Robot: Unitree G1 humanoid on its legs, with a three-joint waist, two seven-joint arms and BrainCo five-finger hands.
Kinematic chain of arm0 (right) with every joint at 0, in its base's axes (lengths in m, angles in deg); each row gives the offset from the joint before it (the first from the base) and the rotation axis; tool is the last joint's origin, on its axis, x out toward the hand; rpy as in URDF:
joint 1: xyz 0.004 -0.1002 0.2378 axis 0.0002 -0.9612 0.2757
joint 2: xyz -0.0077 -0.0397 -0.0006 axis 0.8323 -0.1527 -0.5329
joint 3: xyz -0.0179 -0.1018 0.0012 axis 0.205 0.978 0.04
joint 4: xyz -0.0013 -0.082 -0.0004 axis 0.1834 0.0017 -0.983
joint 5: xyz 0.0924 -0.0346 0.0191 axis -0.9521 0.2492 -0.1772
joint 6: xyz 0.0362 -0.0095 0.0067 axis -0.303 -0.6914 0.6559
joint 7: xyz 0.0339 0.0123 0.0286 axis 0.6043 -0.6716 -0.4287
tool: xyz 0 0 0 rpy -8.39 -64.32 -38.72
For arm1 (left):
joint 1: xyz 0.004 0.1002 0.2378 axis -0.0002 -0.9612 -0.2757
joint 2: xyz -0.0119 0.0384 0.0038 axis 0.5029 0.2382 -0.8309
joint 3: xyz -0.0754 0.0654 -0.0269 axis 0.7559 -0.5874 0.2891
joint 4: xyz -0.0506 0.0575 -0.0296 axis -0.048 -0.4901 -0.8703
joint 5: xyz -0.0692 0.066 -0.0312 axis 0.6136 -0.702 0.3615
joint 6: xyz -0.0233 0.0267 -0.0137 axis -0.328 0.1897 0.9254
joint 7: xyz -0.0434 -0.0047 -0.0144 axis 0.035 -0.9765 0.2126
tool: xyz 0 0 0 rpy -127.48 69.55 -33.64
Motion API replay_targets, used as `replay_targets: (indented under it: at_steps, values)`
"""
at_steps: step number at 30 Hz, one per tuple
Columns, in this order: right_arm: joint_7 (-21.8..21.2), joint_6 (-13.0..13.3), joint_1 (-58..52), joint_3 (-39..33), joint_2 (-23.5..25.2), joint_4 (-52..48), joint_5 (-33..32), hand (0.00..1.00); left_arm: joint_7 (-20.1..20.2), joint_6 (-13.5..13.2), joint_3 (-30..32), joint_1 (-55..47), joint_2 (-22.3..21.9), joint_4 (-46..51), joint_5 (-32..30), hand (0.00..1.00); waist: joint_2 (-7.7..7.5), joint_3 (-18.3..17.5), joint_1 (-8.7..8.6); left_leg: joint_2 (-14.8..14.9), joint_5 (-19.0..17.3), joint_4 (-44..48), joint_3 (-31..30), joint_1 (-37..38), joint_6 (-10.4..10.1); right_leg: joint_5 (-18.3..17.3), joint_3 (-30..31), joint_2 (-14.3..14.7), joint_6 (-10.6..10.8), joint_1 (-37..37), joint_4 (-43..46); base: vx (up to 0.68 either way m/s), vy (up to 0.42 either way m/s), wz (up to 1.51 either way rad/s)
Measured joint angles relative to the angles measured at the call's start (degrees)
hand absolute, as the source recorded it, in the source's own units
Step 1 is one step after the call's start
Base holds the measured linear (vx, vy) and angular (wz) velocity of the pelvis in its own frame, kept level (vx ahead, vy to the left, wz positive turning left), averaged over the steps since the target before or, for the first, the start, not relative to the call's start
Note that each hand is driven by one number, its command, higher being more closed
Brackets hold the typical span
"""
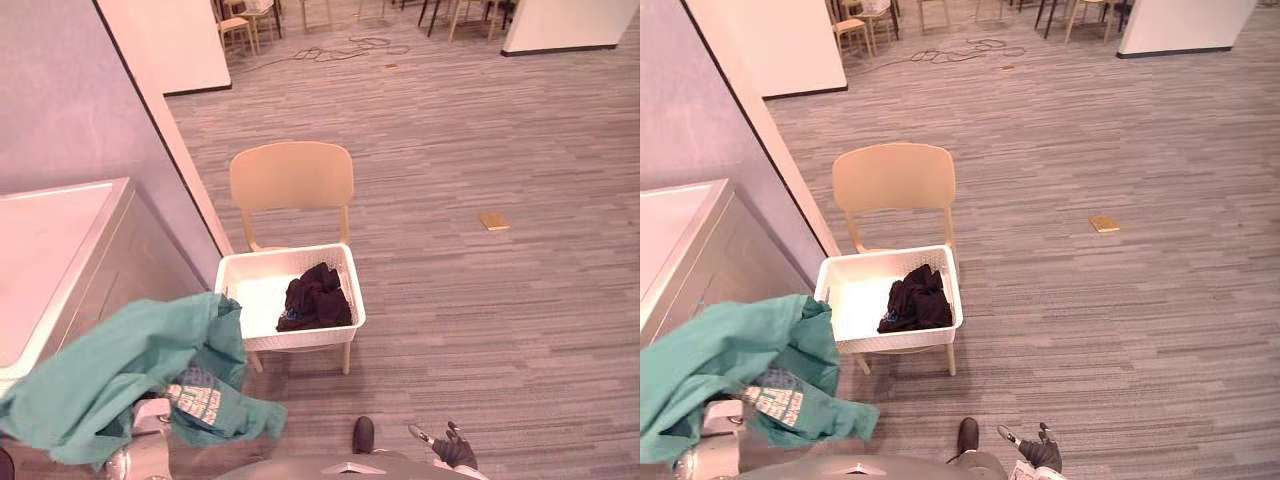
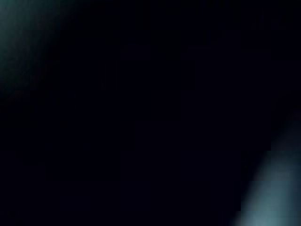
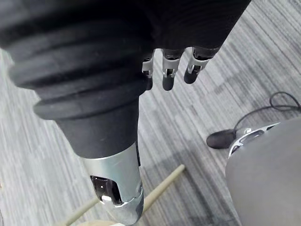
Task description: Pick up the laundry basket with both hands and put the clothes into the washing machine.
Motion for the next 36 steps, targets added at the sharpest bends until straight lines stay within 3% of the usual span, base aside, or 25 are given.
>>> replay_targets:
  at_steps: [1, 2, 3, 4, 5, 6, 7, 8, 9, 10, 12, 13, 14, 17, 19, 21, 23, 24, 25, 27, 29, 32, 34, 35, 36]
  values:
    - [0.05, -0.11, 1.14, -0.08, -0.18, 1.27, 0.05, 0.0, -0.1, 0.44, 0.03, -0.02, -0.1, -2.29, 0.01, 1.0, 0.15, 0.61, 0.57, 0.58, -0.11, 0.02, 0.22, -0.52, 1.95, -1.04, -0.68, 0.44, 0.18, -0.41, 0.0, -0.03, -0.06, 0.09]
    - [0.07, -0.13, 1.73, -0.25, -0.71, 1.69, 0.06, 0.0, -0.28, 0.57, 0.0, -0.12, -0.59, -3.28, 0.21, 1.0, 2.05, 0.74, 1.17, 1.94, -0.09, -0.05, 0.29, -1.01, 2.9, -1.97, -0.82, 1.17, -0.06, -1.11, 1.64, -0.01, -0.058, 0.07]
    - [0.16, -0.12, 3.68, -0.32, -0.91, 2.39, 0.07, 0.0, -0.61, 0.63, -0.11, -0.23, -0.36, -4.54, 0.79, 1.0, 1.12, 2.59, 1.18, 2.65, 0.09, 0.86, 0.39, -1.06, 3.12, -5.74, 0.04, -0.27, -4.06, -5.23, 15.18, -0.04, -0.101, 0.42]
    - [0.29, -0.2, 4.77, -0.1, -1.0, 3.29, 0.15, 0.0, -0.96, 1.05, -0.13, 0.12, -0.11, -5.78, 1.55, 1.0, -0.11, 4.58, 0.7, 2.06, -0.11, 1.67, -0.9, -1.31, 3.47, -10.58, -0.99, -1.44, -4.63, -5.65, 19.04, -0.06, -0.101, 0.59]
    - [0.91, -0.22, 5.16, 0.19, -1.01, 4.08, 0.15, 0.0, -1.12, 1.41, -0.16, 0.24, 0.06, -6.55, 1.74, 1.0, -0.57, 4.99, 0.69, 1.96, -0.31, 1.66, -1.86, -1.87, 4.99, -11.39, -2.02, -1.64, -4.28, -5.87, 19.15, -0.09, -0.15, 0.74]
    - [2.07, -0.35, 5.91, 0.82, -1.86, 5.29, 0.14, 0.0, -1.37, 1.54, -0.18, -0.03, -0.1, -7.54, 2.17, 1.0, -0.64, 4.68, 1.15, 1.67, -0.83, 1.54, -2.28, -3.97, 10.29, -11.54, -3.74, -2.08, -4.01, -6.58, 18.24, -0.03, -0.148, 0.59]
    - [2.62, -0.43, 6.64, 1.1, -2.89, 5.45, 0.13, 0.0, -1.45, 1.45, -1.16, -0.19, -0.48, -8.32, 2.26, 1.0, 0.41, 3.93, 1.99, 1.75, -2.41, 1.66, -3.05, -7.49, 13.89, -11.51, -5.37, -3.04, -3.73, -9.42, 21.37, -0.01, -0.119, 0.61]
    - [3.07, -0.51, 6.93, 1.22, -3.34, 5.38, 0.14, 0.0, -1.49, 1.33, -1.56, -0.09, -0.42, -8.29, 2.27, 1.0, -0.66, 4.08, 1.76, 0.39, -2.95, 1.37, -3.63, -8.91, 13.1, -13.15, -5.58, -5.01, -4.53, -12.47, 24.69, -0.03, -0.09, 0.95]
    - [3.93, -0.75, 7.51, 2.01, -3.64, 6.18, 0.13, 0.0, -1.87, 1.69, -2.98, 1.0, 0.49, -9.99, 2.33, 1.0, -0.61, 4.81, 1.51, -0.98, -2.82, -1.3, -4.2, -9.68, 12.23, -14.15, -9.05, -7.7, -6.6, -13.53, 25.66, -0.04, -0.015, 1.45]
    - [4.82, -1.23, 8.63, 1.97, -4.18, 7.93, 0.13, 0.0, -2.22, 2.36, -5.02, 1.93, 0.98, -10.5, 2.33, 1.0, -1.19, 5.12, 0.76, -2.34, -0.23, -0.28, -3.51, -11.13, 8.64, -14.31, -11.91, -10.3, -7.25, -13.55, 24.7, -0.04, -0.028, 1.58]
    - [5.27, -1.43, 9.05, 2.1, -4.39, 8.48, 0.18, 0.0, -2.22, 2.41, -6.14, 2.2, 0.97, -10.41, 2.34, 1.0, -1.89, 5.24, 0.89, -3.85, 0.56, 5.84, -2.05, -11.14, 6.36, -13.42, -15.03, -12.93, -7.72, -12.17, 22.81, -0.02, -0.052, 1.21]
    - [5.62, -1.42, 9.38, 2.15, -4.37, 8.59, 0.22, 0.0, -2.2, 2.34, -6.19, 2.2, 0.96, -10.37, 2.34, 1.0, -1.85, 5.23, 1.07, -3.28, -0.08, 8.68, -1.66, -10.6, 5.51, -12.87, -16.34, -13.23, -8.1, -11.42, 22.1, -0.04, -0.1, 0.96]
    - [6.08, -1.41, 10.73, 2.54, -4.31, 9.05, 0.29, 0.0, -2.17, 2.26, -6.25, 2.23, 0.96, -10.34, 2.34, 1.0, -1.83, 5.24, 1.3, -0.91, -1.51, 16.35, -1.77, -8.61, 5.52, -12.11, -18.54, -13.48, -8.66, -9.99, 21.3, -0.04, -0.07, 0.65]
    - [6.18, -0.83, 11.6, 2.06, -4.39, 8.02, 0.28, 0.0, -1.79, 2.28, -8.23, 3.02, 1.31, -10.34, 2.36, 1.0, -1.88, 5.23, 0.32, 5.05, -2.44, 25.15, -1.0, -1.68, 5.36, -11.4, -23.42, -14.87, -7.24, -7.32, 21.24, -0.03, 0.026, 0.87]
    - [6.23, -0.62, 11.52, 0.33, -4.43, 7.24, 0.2, 0.0, -1.39, 2.28, -10.0, 4.0, 2.19, -10.34, 2.73, 1.0, -2.1, 4.93, -0.71, 7.29, -2.26, 23.82, 1.03, 2.44, 5.45, -11.12, -25.88, -17.15, -5.62, -7.31, 22.32, -0.08, 0.164, 0.88]
    - [6.22, -0.42, 11.48, -0.89, -4.46, 8.21, 0.18, 0.0, -1.06, 2.29, -11.2, 5.14, 2.73, -10.37, 2.73, 1.0, -1.83, 3.22, -1.85, 8.14, -0.88, 18.4, 1.16, 4.08, 3.41, -9.5, -28.72, -18.48, -4.71, -9.04, 22.41, -0.14, 0.334, 0.93]
    - [6.22, -0.5, 11.81, -2.75, -4.49, 10.68, 0.17, 0.0, -0.99, 2.3, -11.04, 6.85, 3.17, -11.25, 2.7, 1.0, -0.33, 1.6, -2.07, 7.75, 5.66, 10.61, 1.11, 4.2, 2.3, -7.53, -30.82, -18.53, -4.69, -11.26, 22.31, -0.19, 0.432, 0.79]
    - [6.22, -0.76, 12.45, -4.39, -4.06, 13.99, 0.16, 0.0, -1.05, 2.35, -9.25, 9.15, 3.17, -13.17, 2.69, 1.0, -0.69, 1.45, -2.13, 7.33, 1.59, 6.99, 1.58, 5.32, -1.85, -5.82, -31.81, -19.03, -4.33, -11.4, 22.25, -0.23, 0.399, 0.67]
    - [6.22, -1.35, 12.62, -5.7, -2.72, 16.5, -0.09, 0.0, -1.06, 2.39, -7.47, 10.16, 3.17, -14.55, 2.71, 1.0, -2.06, 1.02, -1.95, 6.15, -0.92, 4.46, 1.14, 6.07, -5.37, -3.58, -31.96, -19.99, -4.29, -11.31, 21.89, -0.23, 0.381, 0.57]
    - [6.22, -1.31, 12.73, -7.11, -2.16, 18.82, 0.04, 0.0, -1.04, 2.41, -5.58, 9.42, 3.14, -15.25, 2.69, 1.0, -3.37, 0.4, -1.95, 4.35, -4.86, 3.58, 0.96, 6.42, -8.89, -0.23, -31.9, -22.08, -4.01, -11.03, 21.26, -0.21, 0.377, 0.4]
    - [6.19, -1.51, 12.59, -8.34, -2.14, 21.1, 0.01, 0.0, -0.93, 2.57, -4.61, 8.39, 3.19, -15.68, 2.68, 1.0, -4.73, 0.48, -1.63, 2.04, -8.18, 3.67, 0.29, 7.48, -9.39, 2.22, -31.71, -24.45, -3.07, -9.09, 20.23, -0.23, 0.387, 0.39]
    - [5.94, -1.87, 11.05, -9.35, -2.12, 22.8, 0.19, 0.0, -0.68, 2.58, -4.31, 4.97, 3.13, -15.67, 2.11, 1.0, -6.02, 0.75, -0.08, -1.41, -12.27, 7.5, -0.73, 8.96, -7.56, 3.57, -26.64, -26.75, -1.98, -6.06, 17.89, -0.22, 0.273, 0.25]
    - [5.86, -2.76, 10.65, -10.76, -2.08, 22.59, 1.43, 0.0, -0.64, 2.69, -4.45, 2.73, 3.1, -15.64, 2.05, 1.0, -5.86, 1.13, 0.36, -2.36, -15.35, 12.44, -3.92, 6.94, -5.45, 1.61, -22.12, -27.12, -0.18, -4.83, 17.44, -0.2, 0.129, 0.52]
    - [5.84, -2.85, 10.46, -10.93, -1.97, 22.23, 1.58, 0.0, -0.64, 2.78, -4.49, 2.61, 3.08, -15.63, 2.04, 1.0, -5.79, 1.24, 0.38, -2.65, -15.61, 13.2, -5.21, 6.36, -5.01, 0.69, -20.7, -27.14, -0.28, -4.58, 17.46, -0.21, 0.075, 0.96]
    - [5.83, -2.93, 9.74, -10.97, -1.4, 20.12, 1.91, 0.0, -0.58, 2.95, -4.93, 2.61, 3.23, -15.49, 1.92, 1.0, -5.84, 1.59, 0.25, -3.16, -15.95, 14.46, -7.98, 5.02, -3.9, -2.14, -16.34, -26.29, -1.83, -4.27, 17.62, -0.2, 0.042, 1.1]
